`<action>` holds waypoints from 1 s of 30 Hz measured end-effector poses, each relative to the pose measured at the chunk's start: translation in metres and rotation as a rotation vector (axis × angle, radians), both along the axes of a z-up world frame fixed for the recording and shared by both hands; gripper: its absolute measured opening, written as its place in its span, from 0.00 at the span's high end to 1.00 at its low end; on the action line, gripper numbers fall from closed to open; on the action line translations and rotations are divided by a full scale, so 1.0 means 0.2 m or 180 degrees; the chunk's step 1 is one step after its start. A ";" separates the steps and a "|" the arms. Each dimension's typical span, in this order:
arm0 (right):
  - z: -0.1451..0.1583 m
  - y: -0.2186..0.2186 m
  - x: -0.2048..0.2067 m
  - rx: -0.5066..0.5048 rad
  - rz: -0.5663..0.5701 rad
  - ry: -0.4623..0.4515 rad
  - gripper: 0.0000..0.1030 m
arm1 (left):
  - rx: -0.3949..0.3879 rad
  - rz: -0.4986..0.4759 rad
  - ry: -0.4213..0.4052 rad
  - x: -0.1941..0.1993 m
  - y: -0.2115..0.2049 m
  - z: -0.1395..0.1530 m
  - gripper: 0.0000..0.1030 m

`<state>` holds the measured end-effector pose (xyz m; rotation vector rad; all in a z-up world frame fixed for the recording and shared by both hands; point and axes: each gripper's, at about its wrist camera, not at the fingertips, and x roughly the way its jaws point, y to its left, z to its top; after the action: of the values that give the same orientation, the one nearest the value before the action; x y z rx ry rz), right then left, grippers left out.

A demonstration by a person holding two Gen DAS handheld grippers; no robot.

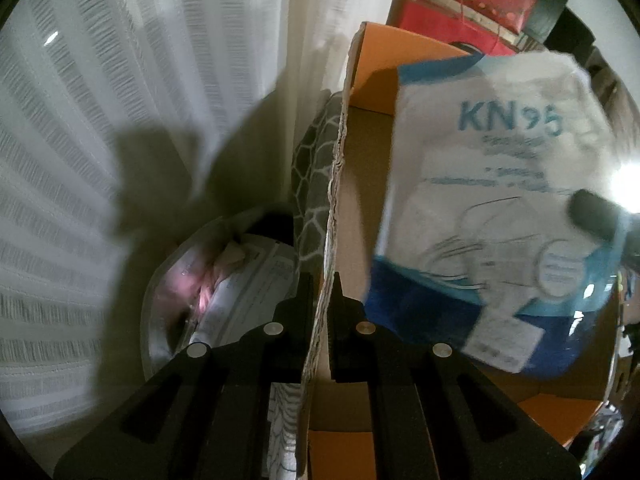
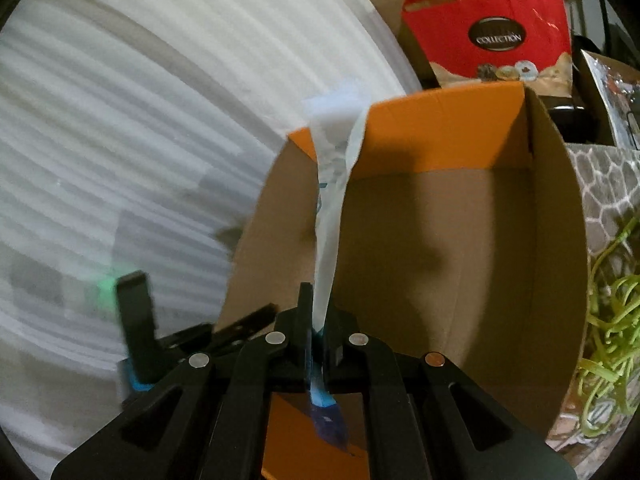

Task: Organize objects
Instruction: 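Lower the mask bag into the box and open the right gripper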

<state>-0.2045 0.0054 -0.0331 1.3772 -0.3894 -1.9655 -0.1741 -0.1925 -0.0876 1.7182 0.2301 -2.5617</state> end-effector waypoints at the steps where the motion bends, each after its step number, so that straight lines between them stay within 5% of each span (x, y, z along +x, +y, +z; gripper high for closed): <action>1: -0.02 -0.01 0.00 0.0052 -0.0009 -0.0009 0.98 | 0.0000 0.0000 0.0000 0.00 0.00 0.00 0.94; 6: -0.10 -0.10 0.00 0.0549 0.0011 0.0100 0.93 | 0.0003 0.0004 -0.0001 0.00 0.00 0.00 0.94; 11: -0.11 -0.13 0.02 0.0982 0.0026 0.0243 0.78 | -0.0001 0.0002 -0.0001 0.00 0.00 0.00 0.94; 13: -0.09 -0.11 0.04 0.1069 0.0031 0.0325 0.47 | -0.0004 0.0001 -0.0001 0.00 0.00 0.00 0.94; 15: -0.05 -0.07 0.04 0.1026 0.0035 0.0388 0.37 | -0.0004 -0.0001 -0.0001 0.00 0.00 0.00 0.94; 30: 0.24 0.18 0.07 0.1057 -0.0155 0.0749 0.30 | -0.0025 0.0003 -0.0024 -0.01 0.00 0.00 0.94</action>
<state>-0.1902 0.0421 0.0152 1.3194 0.0156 -2.2773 -0.1762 -0.1929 -0.0870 1.7244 0.2201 -2.5516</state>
